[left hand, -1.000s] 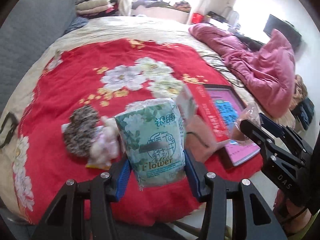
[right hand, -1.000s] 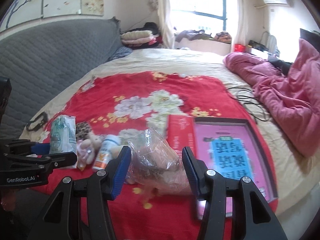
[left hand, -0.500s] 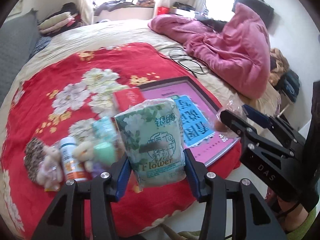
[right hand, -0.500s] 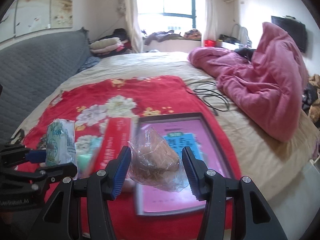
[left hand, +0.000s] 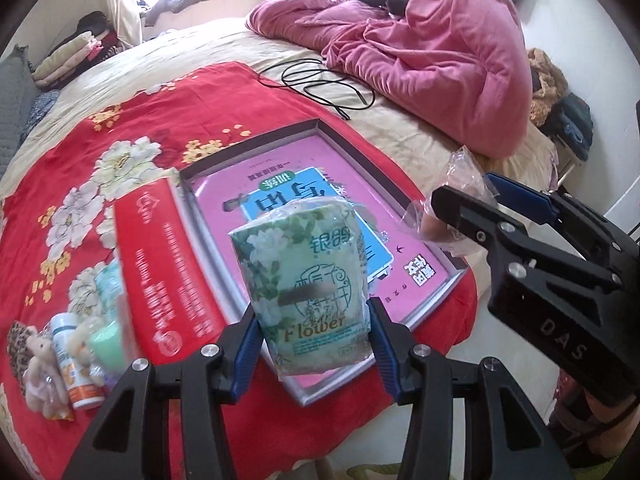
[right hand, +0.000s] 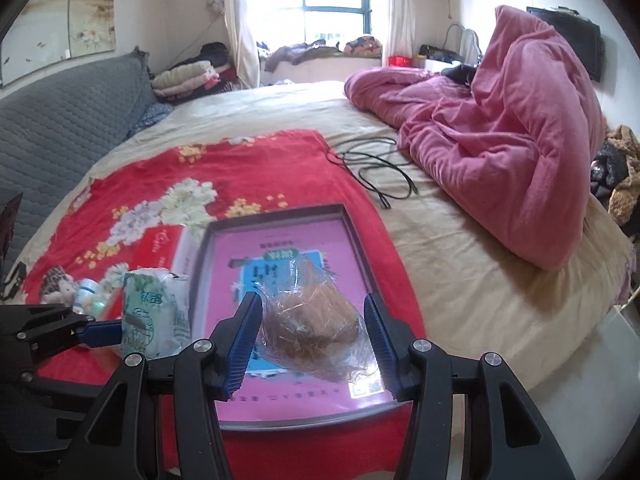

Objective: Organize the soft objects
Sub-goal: 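Carry the tissue pack with left and bread bag with right to the pink tray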

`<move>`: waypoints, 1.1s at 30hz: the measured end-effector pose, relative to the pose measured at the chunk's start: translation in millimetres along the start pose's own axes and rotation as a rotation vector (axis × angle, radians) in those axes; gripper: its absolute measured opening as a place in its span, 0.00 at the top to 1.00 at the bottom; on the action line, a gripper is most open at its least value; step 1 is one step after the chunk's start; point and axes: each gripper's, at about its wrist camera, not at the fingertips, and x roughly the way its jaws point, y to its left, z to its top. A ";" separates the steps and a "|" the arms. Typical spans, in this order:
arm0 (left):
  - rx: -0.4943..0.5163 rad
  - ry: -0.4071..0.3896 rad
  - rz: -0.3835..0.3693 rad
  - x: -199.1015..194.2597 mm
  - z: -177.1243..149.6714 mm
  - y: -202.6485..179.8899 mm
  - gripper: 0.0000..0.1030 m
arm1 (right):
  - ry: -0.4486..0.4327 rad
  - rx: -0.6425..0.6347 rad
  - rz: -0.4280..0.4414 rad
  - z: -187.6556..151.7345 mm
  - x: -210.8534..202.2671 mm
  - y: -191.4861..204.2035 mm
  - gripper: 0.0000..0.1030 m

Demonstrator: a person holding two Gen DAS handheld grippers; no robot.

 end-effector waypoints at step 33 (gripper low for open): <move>0.051 0.102 0.080 84.0 -9.0 -14.4 0.51 | 0.290 0.021 -0.030 -36.4 101.4 -23.8 0.45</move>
